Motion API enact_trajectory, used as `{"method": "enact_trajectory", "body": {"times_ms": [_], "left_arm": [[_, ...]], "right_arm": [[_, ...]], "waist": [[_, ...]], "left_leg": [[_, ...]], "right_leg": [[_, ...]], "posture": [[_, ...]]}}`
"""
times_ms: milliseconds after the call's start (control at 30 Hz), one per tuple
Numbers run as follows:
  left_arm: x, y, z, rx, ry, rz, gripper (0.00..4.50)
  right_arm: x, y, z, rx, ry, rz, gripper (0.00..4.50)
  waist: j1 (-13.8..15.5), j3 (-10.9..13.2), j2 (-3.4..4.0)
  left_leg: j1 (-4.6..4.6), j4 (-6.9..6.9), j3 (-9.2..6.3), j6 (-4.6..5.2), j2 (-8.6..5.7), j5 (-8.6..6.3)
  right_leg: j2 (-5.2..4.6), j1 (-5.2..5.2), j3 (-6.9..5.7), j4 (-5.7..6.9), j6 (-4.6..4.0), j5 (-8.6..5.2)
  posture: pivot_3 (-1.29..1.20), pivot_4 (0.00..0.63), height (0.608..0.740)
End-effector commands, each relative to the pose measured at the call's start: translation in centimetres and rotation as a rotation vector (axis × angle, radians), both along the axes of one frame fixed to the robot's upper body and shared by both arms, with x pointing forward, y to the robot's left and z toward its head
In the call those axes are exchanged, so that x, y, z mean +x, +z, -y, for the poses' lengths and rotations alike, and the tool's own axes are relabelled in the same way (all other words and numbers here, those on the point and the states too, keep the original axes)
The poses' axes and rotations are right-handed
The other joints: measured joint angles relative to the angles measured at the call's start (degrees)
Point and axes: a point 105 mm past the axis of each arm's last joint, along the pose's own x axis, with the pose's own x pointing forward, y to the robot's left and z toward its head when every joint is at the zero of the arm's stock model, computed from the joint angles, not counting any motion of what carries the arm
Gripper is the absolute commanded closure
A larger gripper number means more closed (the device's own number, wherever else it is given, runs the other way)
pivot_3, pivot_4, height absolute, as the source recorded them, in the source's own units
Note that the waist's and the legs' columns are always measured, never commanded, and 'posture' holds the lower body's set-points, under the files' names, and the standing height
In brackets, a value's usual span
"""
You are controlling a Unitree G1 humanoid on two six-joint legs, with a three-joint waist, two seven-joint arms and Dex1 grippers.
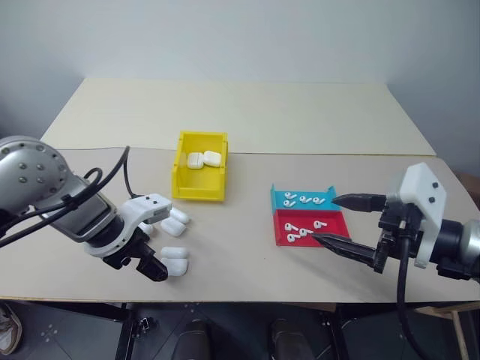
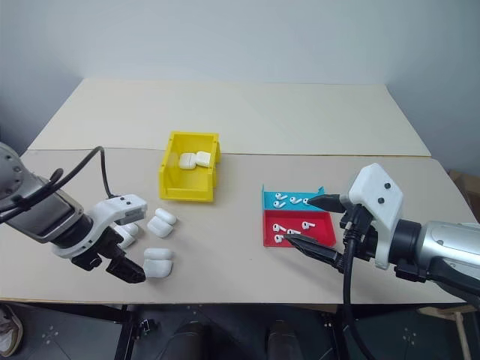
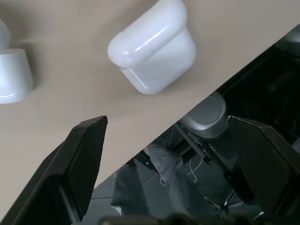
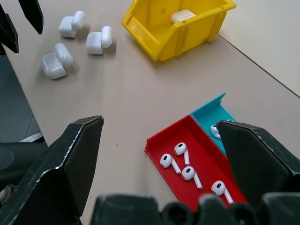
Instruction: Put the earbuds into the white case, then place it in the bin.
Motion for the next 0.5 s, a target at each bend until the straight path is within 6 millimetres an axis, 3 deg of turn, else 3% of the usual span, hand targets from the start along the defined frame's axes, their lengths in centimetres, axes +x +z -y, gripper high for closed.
{"method": "enact_trajectory", "body": {"times_ms": [33, 233, 333, 400, 500], "left_arm": [[0.6, 1.3, 0.0, 0.032, -0.014, 0.134, 0.03], [0.8, 3.3, 0.0, 0.066, -0.036, 0.341, 0.03], [1.5, 5.2, 1.5, 0.019, -0.055, 0.536, 0.6], [1.7, 6.0, 2.6, -0.046, -0.086, 0.614, 1.22], [1.7, 7.6, 4.9, -0.296, -0.133, 0.62, 2.17]], "right_arm": [[-0.4, 0.5, -0.3, 0.008, 0.014, 0.029, 0.0], [-0.3, 0.3, -0.2, 0.02, 0.013, 0.021, 0.0], [-0.1, 0.2, -0.3, 0.033, 0.018, 0.025, 0.0], [0.0, 0.3, -0.4, 0.036, 0.018, 0.027, 0.0], [0.1, 0.2, -0.4, 0.041, 0.019, 0.028, 0.0]], "waist": [[0.0, 0.0, -0.01], [0.0, 0.0, -0.03], [0.1, 0.0, -0.04], [0.1, 0.0, -0.05], [0.3, 0.0, -0.04]], "left_leg": [[0.0, 0.0, 0.0, 0.0, 0.0, 0.0], [0.0, 0.0, -0.01, 0.0, 0.0, 0.0], [0.02, 0.01, 0.0, -0.01, 0.01, 0.0], [0.01, 0.03, 0.0, -0.02, 0.01, 0.01], [0.03, 0.02, 0.03, -0.03, 0.0, 0.01]], "right_leg": [[0.0, 0.0, 0.0, 0.0, 0.0, 0.0], [-0.01, 0.01, 0.01, -0.02, 0.0, 0.0], [-0.01, 0.03, 0.01, 0.0, 0.0, 0.0], [-0.01, 0.04, 0.01, 0.0, 0.01, 0.0], [-0.02, 0.05, 0.0, 0.01, 0.01, 0.0]], "posture": [[0.0, 0.15, 0.74], [0.0, 0.15, 0.74], [0.0, 0.15, 0.74], [0.0, 0.15, 0.74], [0.0, 0.15, 0.74]]}}
